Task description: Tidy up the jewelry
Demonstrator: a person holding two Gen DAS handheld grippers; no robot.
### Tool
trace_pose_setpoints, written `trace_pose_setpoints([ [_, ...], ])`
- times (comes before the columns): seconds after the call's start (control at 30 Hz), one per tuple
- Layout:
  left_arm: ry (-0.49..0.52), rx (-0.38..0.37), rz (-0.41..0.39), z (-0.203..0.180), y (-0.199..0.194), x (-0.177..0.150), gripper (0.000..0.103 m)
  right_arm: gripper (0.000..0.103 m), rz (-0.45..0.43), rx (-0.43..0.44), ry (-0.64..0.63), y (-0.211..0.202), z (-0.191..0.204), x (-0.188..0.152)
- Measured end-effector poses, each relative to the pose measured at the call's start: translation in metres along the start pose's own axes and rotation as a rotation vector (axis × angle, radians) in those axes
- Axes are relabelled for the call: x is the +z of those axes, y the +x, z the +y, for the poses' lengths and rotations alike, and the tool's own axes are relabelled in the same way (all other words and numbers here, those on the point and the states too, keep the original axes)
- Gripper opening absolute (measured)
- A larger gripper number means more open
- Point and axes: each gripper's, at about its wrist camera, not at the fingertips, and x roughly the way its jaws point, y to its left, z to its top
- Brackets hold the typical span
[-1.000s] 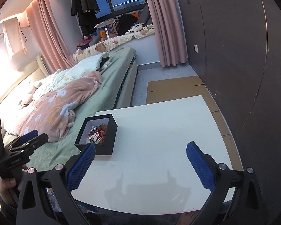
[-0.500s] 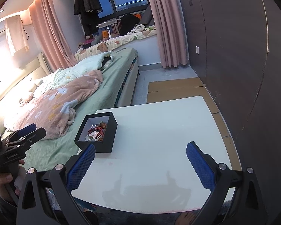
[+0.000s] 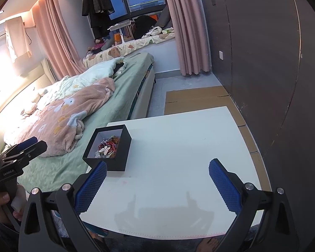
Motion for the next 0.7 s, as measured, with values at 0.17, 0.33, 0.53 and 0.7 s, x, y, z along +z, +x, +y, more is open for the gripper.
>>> trace_pose_setpoints([
  [0.17, 0.003, 0.006, -0.005, -0.0006, -0.0011, 0.0003, 0.098, 0.096, -0.002, -0.001, 0.003, -0.0013, -0.0016, 0.0001],
  [0.33, 0.006, 0.011, -0.003, -0.0022, -0.0017, -0.0002, 0.098, 0.096, -0.002, -0.002, 0.003, -0.0021, -0.0017, 0.0005],
  [0.53, 0.008, 0.011, 0.000, -0.0027, -0.0014, -0.0008, 0.098, 0.096, -0.001, -0.002, 0.003, -0.0017, -0.0017, 0.0002],
  [0.7, 0.011, 0.011, -0.008, -0.0024, -0.0022, -0.0003, 0.098, 0.096, -0.002, -0.003, 0.002, -0.0020, -0.0019, 0.0005],
])
